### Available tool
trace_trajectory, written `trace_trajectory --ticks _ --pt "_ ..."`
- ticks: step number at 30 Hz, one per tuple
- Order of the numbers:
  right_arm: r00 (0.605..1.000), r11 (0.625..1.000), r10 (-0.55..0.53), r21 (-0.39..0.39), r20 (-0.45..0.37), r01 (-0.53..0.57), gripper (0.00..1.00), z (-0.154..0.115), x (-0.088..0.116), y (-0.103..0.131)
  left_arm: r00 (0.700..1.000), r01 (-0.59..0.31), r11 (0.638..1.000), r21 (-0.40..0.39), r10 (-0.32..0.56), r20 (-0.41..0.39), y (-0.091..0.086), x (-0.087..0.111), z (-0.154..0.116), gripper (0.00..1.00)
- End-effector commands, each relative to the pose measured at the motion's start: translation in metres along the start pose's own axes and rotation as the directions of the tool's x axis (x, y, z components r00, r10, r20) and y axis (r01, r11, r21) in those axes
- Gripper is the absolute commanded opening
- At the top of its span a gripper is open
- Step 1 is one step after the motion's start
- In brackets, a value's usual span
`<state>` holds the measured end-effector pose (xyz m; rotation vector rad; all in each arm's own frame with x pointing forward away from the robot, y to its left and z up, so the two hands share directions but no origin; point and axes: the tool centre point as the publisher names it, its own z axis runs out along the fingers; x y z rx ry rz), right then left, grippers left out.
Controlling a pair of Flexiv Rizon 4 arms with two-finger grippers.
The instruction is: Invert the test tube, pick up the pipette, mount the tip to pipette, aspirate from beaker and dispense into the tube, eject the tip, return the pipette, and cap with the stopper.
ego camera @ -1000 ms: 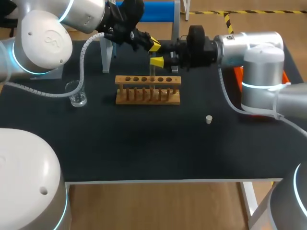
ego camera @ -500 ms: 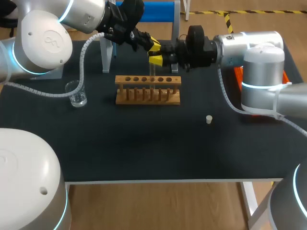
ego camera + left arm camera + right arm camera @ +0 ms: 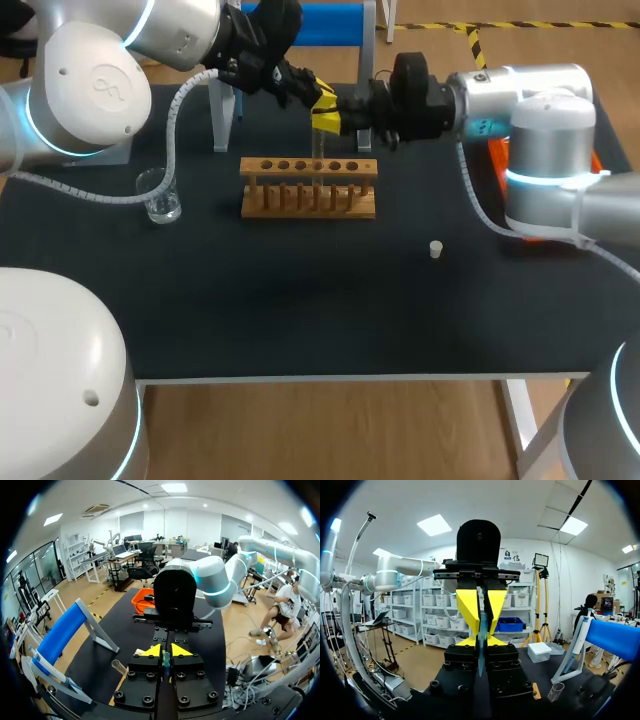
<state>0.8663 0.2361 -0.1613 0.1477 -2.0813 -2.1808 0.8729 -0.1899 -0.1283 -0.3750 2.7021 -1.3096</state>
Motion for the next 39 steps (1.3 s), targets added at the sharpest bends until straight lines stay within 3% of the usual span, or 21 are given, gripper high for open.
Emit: trace_trajectory --ticks 1,12,22,39 --pt "1.000 1.000 0.001 0.001 -0.001 -0.001 0.00 -0.006 0.007 0.000 1.000 0.002 1.000 -0.006 -0.002 0.001 0.000 -0.004 -0.002 1.00" --pt "1.000 1.000 0.012 0.008 0.004 -0.012 0.00 -0.049 0.029 -0.013 1.000 0.002 1.000 -0.006 -0.002 0.001 0.000 -0.004 -0.002 1.00" --pt "0.999 0.999 0.043 0.016 -0.002 -0.043 0.00 -0.105 0.063 -0.033 1.000 0.002 1.000 -0.006 -0.002 0.001 0.000 -0.004 -0.002 1.00" --pt "0.999 0.999 0.044 0.021 -0.004 -0.044 0.00 -0.107 0.065 -0.035 1.000 0.002 1.000 -0.006 -0.002 0.001 0.000 -0.004 -0.002 1.00"
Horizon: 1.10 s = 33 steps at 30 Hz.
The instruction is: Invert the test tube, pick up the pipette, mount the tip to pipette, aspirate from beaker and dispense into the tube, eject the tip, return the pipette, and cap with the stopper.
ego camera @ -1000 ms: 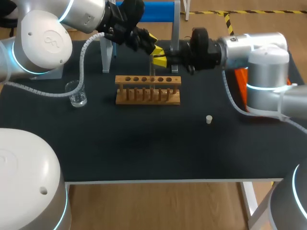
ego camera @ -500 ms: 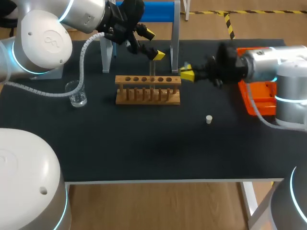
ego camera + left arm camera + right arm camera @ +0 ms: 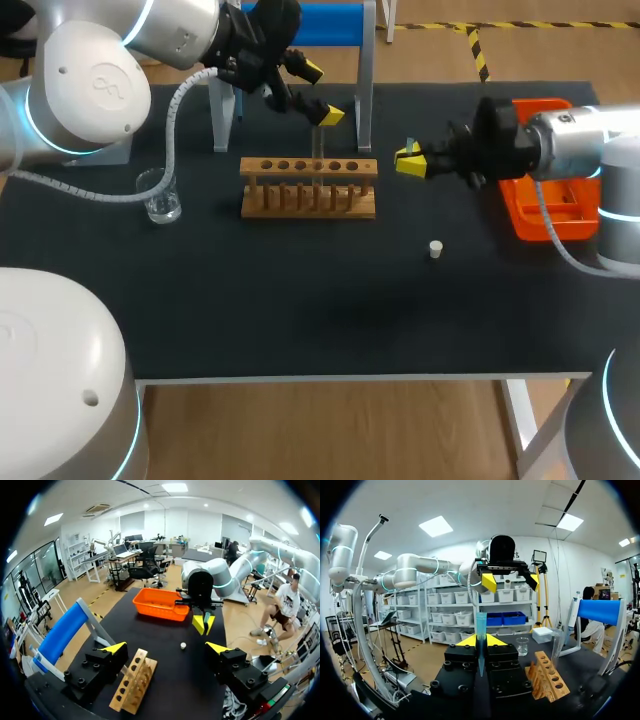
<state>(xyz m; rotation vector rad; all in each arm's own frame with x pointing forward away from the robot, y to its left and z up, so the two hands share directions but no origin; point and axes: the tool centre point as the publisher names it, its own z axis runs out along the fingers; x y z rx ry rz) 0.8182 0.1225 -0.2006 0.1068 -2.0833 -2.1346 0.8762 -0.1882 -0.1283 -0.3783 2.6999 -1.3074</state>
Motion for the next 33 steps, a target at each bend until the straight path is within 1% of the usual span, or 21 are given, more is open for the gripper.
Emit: trace_trajectory --ticks 1,10,14,22,24,28,31,33 --pt "1.000 1.000 0.000 0.002 0.000 0.000 0.00 -0.001 0.000 0.000 1.000 0.001 1.000 -0.005 -0.001 -0.003 -0.001 -0.001 -0.001 1.00" --pt "1.000 1.000 0.000 0.002 0.000 0.000 0.00 -0.001 0.000 0.000 1.000 0.001 1.000 -0.005 -0.001 -0.003 -0.001 -0.001 -0.001 1.00" --pt "1.000 1.000 -0.023 0.001 0.003 0.023 0.00 -0.023 0.015 0.005 1.000 0.001 1.000 -0.005 -0.001 -0.003 -0.001 -0.001 -0.001 1.00" --pt "0.998 0.998 -0.032 -0.046 0.046 0.034 0.00 -0.070 0.042 0.009 1.000 0.001 1.000 -0.005 -0.001 -0.003 -0.001 -0.001 -0.001 1.00" --pt "0.998 0.998 -0.032 -0.050 0.058 0.034 0.00 -0.081 0.047 0.008 1.000 0.001 1.000 -0.005 -0.001 -0.003 -0.001 -0.001 -0.001 1.00" --pt "0.996 0.999 -0.038 -0.034 0.085 0.041 0.00 -0.100 0.057 0.000 1.000 0.001 1.000 -0.005 -0.001 -0.003 -0.001 -0.001 -0.001 1.00" --pt "0.994 0.999 -0.039 -0.015 0.102 0.041 0.00 -0.111 0.062 -0.006 1.000 0.001 1.000 -0.005 -0.001 -0.003 -0.001 -0.001 -0.001 1.00" --pt "0.994 0.999 -0.035 -0.017 0.106 0.037 0.00 -0.117 0.064 -0.010 1.000 0.001 1.000 -0.005 -0.001 -0.003 -0.001 -0.001 -0.001 1.00"
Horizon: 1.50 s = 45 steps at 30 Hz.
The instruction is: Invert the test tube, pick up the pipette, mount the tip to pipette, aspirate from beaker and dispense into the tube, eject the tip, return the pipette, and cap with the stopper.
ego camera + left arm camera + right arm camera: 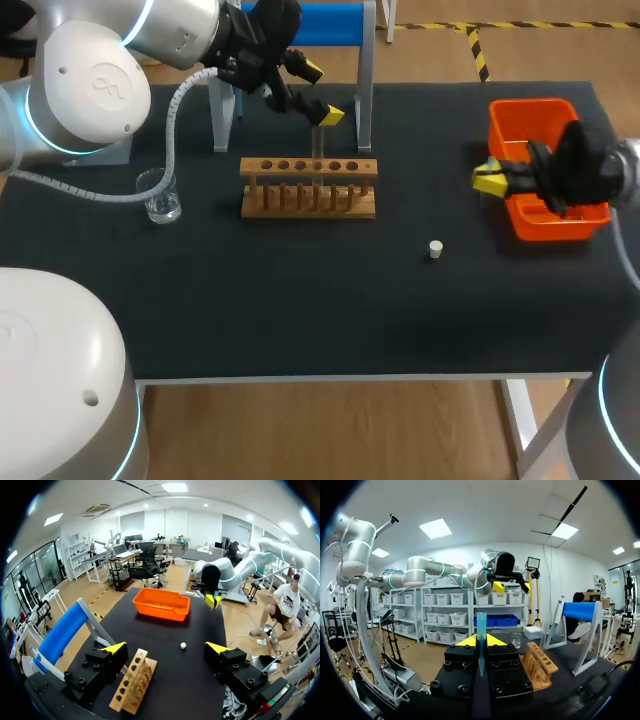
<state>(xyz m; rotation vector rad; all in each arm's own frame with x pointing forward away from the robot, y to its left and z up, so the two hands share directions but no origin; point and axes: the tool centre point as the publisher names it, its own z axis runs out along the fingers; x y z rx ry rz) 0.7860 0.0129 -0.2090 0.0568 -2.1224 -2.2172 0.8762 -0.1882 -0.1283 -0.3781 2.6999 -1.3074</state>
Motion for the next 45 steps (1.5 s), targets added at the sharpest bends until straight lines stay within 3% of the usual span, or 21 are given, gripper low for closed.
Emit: trace_trajectory --ticks 1,13,26,38,45 --pt "1.000 1.000 0.008 -0.004 0.022 -0.008 0.00 -0.018 0.016 -0.002 1.000 0.001 1.000 -0.005 -0.001 -0.003 -0.001 0.000 -0.001 1.00" --pt "1.000 1.000 0.010 -0.007 -0.016 -0.010 0.00 -0.037 0.029 -0.018 1.000 0.001 1.000 -0.005 -0.001 -0.003 -0.001 0.000 -0.001 1.00" --pt "0.999 1.000 -0.009 -0.009 -0.044 0.009 0.00 -0.039 0.032 -0.028 1.000 0.001 1.000 -0.005 -0.001 -0.003 -0.001 0.000 -0.001 1.00" --pt "0.997 0.999 0.051 -0.015 -0.056 -0.052 0.00 -0.041 0.036 -0.033 1.000 0.001 1.000 -0.005 -0.001 -0.003 -0.001 0.000 -0.001 1.00" --pt "0.997 0.998 0.056 0.022 -0.051 -0.055 0.00 -0.042 0.038 -0.036 1.000 0.001 1.000 -0.005 -0.001 -0.003 -0.001 0.000 -0.001 1.00"
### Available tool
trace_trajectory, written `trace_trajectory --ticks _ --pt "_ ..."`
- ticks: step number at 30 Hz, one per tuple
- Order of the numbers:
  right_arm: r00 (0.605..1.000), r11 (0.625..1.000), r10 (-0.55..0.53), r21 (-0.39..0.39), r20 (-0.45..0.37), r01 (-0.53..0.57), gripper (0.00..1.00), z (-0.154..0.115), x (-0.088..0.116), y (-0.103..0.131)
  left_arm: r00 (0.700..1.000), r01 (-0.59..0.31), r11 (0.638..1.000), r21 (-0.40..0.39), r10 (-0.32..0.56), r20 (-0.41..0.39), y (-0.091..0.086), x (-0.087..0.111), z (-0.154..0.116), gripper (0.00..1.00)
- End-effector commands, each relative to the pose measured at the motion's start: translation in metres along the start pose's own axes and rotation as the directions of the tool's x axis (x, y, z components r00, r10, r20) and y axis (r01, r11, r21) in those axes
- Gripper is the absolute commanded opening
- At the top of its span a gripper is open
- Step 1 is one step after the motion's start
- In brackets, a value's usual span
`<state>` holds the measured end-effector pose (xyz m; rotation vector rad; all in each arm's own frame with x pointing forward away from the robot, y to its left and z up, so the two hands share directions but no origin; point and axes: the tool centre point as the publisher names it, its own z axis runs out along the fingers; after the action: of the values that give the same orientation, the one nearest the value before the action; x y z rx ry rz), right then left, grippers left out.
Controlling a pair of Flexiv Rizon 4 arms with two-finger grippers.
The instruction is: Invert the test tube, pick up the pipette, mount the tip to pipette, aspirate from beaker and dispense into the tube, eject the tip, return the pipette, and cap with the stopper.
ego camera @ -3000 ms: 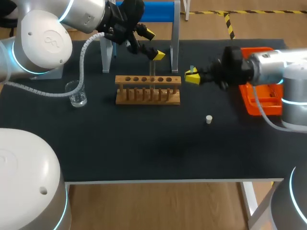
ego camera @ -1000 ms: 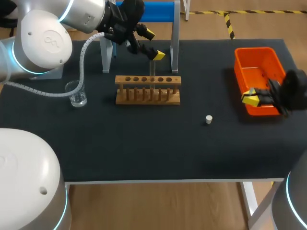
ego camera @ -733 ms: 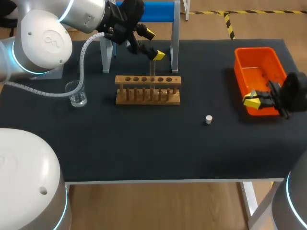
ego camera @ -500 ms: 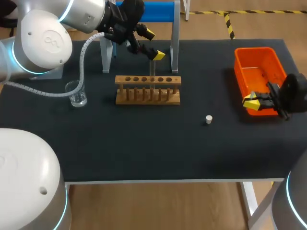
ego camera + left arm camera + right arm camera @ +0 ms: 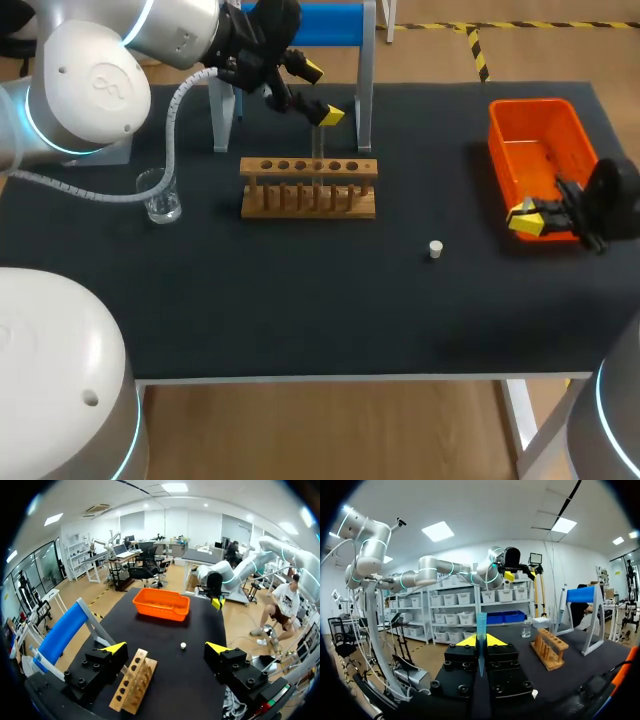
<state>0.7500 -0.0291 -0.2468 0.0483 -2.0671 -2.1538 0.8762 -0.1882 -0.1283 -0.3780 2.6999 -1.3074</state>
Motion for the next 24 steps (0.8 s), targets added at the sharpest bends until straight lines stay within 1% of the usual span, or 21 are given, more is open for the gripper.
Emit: trace_trajectory --ticks 1,10,24 --pt "1.000 1.000 -0.010 0.023 0.005 0.010 0.00 -0.0018 0.0002 0.0001 1.000 0.001 1.000 -0.005 -0.001 -0.003 -0.0008 -0.0005 -0.0009 1.00" --pt "1.000 1.000 -0.010 0.026 -0.003 0.010 0.00 -0.0021 0.0043 0.0008 1.000 0.001 1.000 -0.005 -0.001 -0.003 -0.0008 -0.0005 -0.0009 1.00" --pt "1.000 1.000 -0.010 0.026 -0.003 0.010 0.00 -0.0021 0.0043 0.0008 1.000 0.001 1.000 -0.005 -0.001 -0.003 -0.0008 -0.0005 -0.0009 1.00"
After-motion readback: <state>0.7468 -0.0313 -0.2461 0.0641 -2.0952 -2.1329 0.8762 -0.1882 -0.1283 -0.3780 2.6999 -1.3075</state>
